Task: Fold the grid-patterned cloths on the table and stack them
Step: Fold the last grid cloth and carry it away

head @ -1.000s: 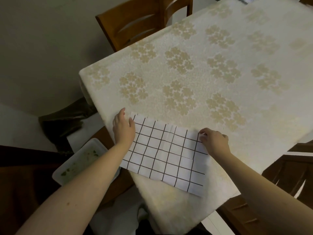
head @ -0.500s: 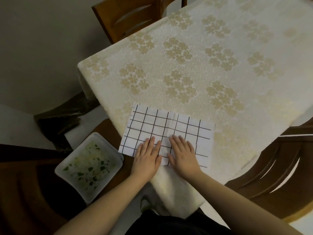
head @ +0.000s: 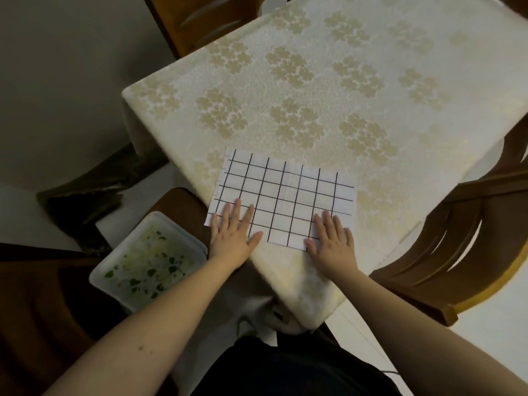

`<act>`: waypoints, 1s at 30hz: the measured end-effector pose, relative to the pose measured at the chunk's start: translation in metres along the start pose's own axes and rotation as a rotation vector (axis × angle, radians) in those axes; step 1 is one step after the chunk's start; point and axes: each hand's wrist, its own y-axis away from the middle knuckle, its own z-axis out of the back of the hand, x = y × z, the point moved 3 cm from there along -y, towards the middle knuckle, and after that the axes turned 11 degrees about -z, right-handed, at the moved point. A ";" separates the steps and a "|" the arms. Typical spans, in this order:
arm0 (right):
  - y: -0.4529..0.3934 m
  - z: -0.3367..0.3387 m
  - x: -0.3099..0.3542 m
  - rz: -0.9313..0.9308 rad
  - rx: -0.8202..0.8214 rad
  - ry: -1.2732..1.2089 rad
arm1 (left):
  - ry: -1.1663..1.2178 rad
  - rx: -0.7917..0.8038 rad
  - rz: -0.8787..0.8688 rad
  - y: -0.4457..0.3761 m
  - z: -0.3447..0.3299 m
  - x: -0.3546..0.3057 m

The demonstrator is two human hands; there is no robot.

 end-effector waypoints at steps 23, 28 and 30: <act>0.025 0.010 0.056 0.171 0.020 -0.067 | 0.871 -0.509 0.465 0.041 0.045 0.037; 0.007 0.025 0.059 0.199 0.038 -0.073 | 0.954 -0.548 0.271 0.047 0.075 0.006; 0.000 0.028 0.058 0.221 0.067 -0.032 | 0.988 -0.555 0.193 0.047 0.085 -0.013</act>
